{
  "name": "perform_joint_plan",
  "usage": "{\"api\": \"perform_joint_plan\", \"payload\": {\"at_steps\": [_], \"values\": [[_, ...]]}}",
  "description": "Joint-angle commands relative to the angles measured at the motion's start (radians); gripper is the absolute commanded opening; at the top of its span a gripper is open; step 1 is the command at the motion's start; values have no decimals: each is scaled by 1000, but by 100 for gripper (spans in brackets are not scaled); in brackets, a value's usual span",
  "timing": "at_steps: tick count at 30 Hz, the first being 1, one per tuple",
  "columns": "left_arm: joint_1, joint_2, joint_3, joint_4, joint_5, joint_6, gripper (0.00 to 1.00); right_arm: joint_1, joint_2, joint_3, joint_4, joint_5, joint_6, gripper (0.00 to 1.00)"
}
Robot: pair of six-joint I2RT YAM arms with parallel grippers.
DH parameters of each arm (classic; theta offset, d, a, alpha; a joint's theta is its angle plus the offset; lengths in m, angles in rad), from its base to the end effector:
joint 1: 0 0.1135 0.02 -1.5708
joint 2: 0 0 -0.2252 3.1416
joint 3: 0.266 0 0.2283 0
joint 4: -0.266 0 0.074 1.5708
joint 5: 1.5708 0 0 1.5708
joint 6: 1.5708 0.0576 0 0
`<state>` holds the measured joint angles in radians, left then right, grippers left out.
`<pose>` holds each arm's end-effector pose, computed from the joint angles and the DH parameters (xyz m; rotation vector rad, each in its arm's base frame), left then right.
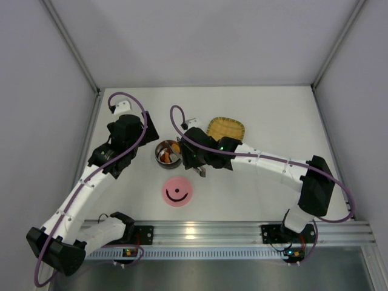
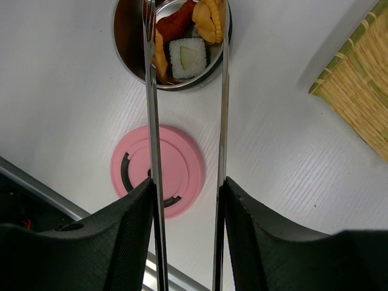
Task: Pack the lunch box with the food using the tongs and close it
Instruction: Place the fake food in the packing box.
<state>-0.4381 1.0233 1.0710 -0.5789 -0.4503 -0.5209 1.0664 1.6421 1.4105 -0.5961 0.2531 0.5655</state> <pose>0.2175 -0.0742 0.3125 -0.3497 2.0165 -0.1234 0.1827 0.3012 0.2504 -0.4825 2.3690 0.4748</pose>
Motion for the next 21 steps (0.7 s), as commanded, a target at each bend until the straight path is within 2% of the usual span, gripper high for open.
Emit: {"api": "perform_joint_plan", "payload": {"at_steps": [1,8,11,15,21], "values": [[4,-9,21,21,-11,13,99,14,-13,62,-11,47,-10,46],[4,-14,20,17,-8,13,99,-86,-146,-34,-18,64,-6,46],[4,-20,14,17,5,9,99,-202,-278,-117,-16,67,-6,46],[4,-23,10,19,18,4,99,-443,-389,-228,-14,89,-19,47],[4,-23,-3,40,47,-14,99,-745,-378,-369,53,69,-19,47]]}}
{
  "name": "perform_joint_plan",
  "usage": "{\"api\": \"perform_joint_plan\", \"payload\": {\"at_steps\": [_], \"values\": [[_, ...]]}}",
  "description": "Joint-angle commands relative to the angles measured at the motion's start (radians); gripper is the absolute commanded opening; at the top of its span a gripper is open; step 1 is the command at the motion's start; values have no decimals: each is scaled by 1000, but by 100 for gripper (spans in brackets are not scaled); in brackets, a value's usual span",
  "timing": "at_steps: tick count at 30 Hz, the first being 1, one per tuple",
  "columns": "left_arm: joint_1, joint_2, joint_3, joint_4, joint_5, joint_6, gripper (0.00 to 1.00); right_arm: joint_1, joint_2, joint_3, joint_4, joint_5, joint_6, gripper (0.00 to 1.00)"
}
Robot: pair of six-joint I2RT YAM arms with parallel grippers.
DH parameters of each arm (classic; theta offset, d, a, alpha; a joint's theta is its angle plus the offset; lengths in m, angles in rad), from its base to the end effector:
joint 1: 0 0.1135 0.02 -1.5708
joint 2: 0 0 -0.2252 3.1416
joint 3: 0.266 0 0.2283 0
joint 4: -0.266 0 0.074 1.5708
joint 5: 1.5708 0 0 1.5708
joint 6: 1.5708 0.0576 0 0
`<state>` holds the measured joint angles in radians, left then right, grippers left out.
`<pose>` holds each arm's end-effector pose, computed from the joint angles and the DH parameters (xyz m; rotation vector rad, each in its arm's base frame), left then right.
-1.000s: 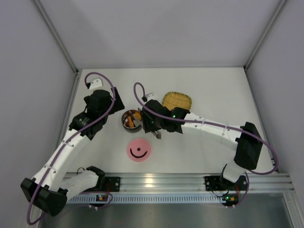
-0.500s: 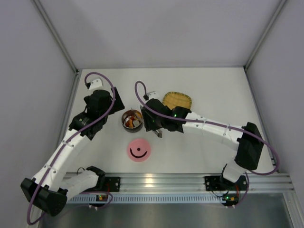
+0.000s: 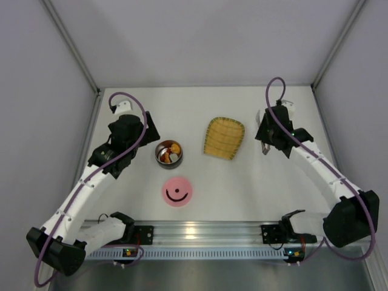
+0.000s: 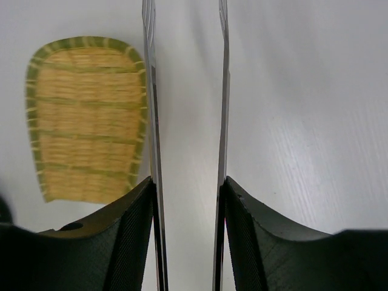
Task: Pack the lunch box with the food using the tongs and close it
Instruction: Place the fake food in the packing box, then place the clamp at the center of the board.
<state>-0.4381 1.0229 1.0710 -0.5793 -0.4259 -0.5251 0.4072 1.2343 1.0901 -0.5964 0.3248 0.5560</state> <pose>0.2173 -0.0755 0.3122 -0.3406 2.0252 -0.1497 0.2526 0.0889 0.2670 0.3311 2.2438 0.1333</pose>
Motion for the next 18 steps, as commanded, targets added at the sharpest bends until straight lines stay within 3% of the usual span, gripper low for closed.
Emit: {"api": "perform_joint_plan", "payload": {"at_steps": [1,8,18], "values": [[4,-23,-6,45,29,-16,99,-117,43,-62,72,-15,-7,46],[4,-18,-28,67,55,-29,99,-232,258,-73,184,-13,21,45],[6,-21,-34,65,52,-26,99,-257,410,-73,219,-44,16,56]]}}
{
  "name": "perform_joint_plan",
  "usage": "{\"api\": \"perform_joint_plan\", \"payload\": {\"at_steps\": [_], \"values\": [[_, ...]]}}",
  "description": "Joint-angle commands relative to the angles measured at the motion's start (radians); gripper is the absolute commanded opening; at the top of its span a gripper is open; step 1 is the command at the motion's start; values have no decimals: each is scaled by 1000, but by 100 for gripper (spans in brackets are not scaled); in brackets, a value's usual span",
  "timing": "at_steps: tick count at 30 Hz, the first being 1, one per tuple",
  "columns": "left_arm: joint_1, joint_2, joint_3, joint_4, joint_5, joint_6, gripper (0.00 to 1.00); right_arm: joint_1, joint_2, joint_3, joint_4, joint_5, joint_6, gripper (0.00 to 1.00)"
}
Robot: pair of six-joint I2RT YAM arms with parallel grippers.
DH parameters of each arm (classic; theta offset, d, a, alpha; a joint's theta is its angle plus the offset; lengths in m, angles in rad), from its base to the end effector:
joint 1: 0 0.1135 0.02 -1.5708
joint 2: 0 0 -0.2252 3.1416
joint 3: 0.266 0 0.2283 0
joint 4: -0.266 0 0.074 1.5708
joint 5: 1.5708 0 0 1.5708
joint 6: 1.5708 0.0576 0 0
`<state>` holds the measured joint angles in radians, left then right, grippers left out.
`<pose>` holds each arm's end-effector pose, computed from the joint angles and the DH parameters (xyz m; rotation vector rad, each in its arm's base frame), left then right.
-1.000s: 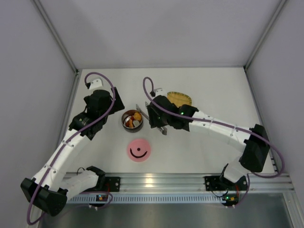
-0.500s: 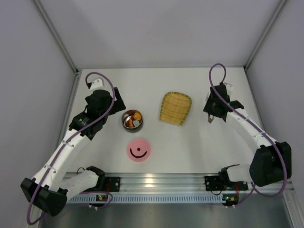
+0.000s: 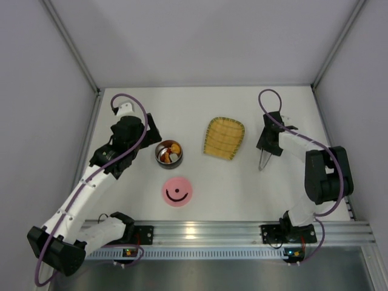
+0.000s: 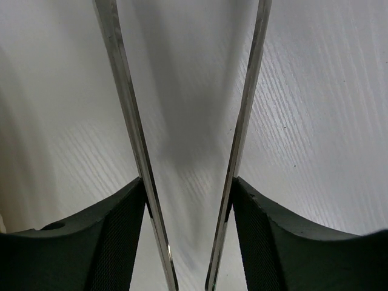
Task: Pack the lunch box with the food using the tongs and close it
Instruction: Place the clamp at the center of the board.
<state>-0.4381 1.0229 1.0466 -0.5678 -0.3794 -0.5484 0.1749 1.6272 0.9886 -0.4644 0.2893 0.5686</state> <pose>0.2178 -0.0785 0.3050 -0.3373 2.0511 -0.2021 0.3018 0.0366 0.1399 0.5973 2.5334 -0.1279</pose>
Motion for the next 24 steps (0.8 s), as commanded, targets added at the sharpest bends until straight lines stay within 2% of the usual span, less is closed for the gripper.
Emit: {"api": "perform_joint_plan", "payload": {"at_steps": [1,4,13,24], "values": [[4,-21,-7,54,4,-1,99,-29,26,19,96,-18,4,57],[4,-21,-3,52,0,-2,99,-35,60,13,110,-51,-1,65],[4,-21,0,45,-1,-2,99,-38,39,1,106,-53,-13,77],[6,-18,15,32,-9,5,99,-38,-196,27,-9,-32,-38,85]]}}
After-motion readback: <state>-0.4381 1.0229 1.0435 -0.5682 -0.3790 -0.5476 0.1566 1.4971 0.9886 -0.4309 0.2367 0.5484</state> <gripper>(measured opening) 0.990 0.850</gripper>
